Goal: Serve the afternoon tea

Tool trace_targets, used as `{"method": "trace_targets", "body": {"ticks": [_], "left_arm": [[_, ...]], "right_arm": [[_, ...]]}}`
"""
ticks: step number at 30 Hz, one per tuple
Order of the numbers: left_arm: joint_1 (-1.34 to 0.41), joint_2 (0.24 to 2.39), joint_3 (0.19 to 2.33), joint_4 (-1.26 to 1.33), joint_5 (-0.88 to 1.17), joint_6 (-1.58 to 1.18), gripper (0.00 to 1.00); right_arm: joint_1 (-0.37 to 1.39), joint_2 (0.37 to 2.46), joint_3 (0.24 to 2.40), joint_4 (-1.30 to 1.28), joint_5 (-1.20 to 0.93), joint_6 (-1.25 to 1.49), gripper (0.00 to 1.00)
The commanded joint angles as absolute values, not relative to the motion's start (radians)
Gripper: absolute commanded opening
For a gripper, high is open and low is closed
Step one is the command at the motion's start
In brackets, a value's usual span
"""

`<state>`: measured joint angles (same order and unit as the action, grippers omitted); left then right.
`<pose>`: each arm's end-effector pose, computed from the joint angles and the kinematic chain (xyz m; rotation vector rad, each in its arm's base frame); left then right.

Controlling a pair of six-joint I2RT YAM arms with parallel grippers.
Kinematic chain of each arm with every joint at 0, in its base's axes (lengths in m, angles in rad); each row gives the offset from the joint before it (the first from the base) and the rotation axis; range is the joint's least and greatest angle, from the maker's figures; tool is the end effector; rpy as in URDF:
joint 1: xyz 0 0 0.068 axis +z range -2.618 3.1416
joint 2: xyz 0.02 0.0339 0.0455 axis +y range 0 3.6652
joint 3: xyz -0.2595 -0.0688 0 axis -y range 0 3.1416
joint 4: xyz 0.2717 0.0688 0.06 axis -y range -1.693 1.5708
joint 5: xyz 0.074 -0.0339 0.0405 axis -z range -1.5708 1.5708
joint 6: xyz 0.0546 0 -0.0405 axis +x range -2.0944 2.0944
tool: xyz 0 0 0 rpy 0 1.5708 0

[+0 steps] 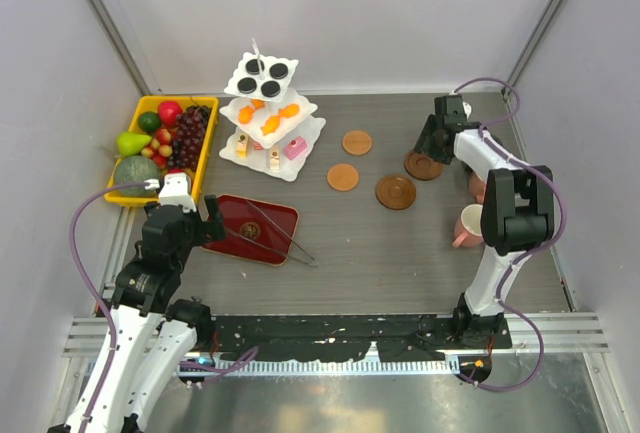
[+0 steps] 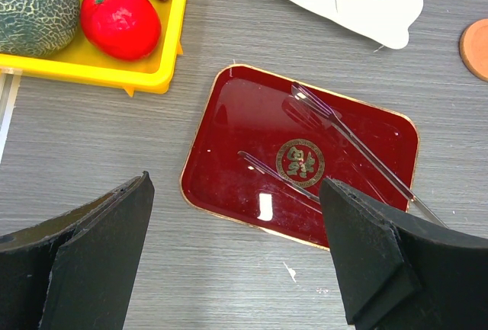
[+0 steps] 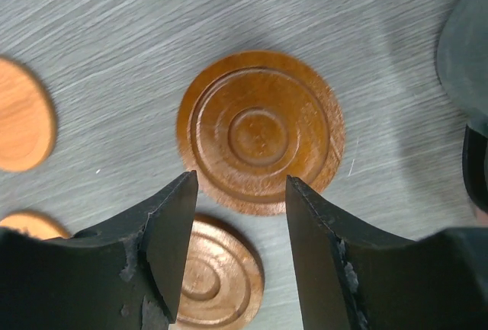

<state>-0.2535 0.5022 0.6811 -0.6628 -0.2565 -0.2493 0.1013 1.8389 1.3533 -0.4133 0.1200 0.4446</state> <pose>0.1598 -0.0271 0.2868 -0.1540 2.0321 -0.0516 0.4353 0.0377 0.1896 0.4715 2.4173 0.0893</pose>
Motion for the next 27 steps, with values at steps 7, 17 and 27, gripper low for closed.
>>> {"method": "trace_targets", "body": {"ticks": [7, 17, 27], "left_arm": [[-0.256, 0.512, 0.681, -0.617, -0.245, -0.235, 0.98], [-0.256, 0.514, 0.681, -0.617, -0.247, -0.235, 0.98], [-0.256, 0.515, 0.68, -0.617, -0.249, -0.233, 0.98]], "right_arm": [[0.069, 1.96, 1.416, -0.413, 0.152, 0.477, 0.54], [0.071, 2.048, 1.445, -0.384, 0.045, 0.508, 0.45], [0.089, 2.123, 1.557, -0.384, -0.087, 0.538, 0.44]]}}
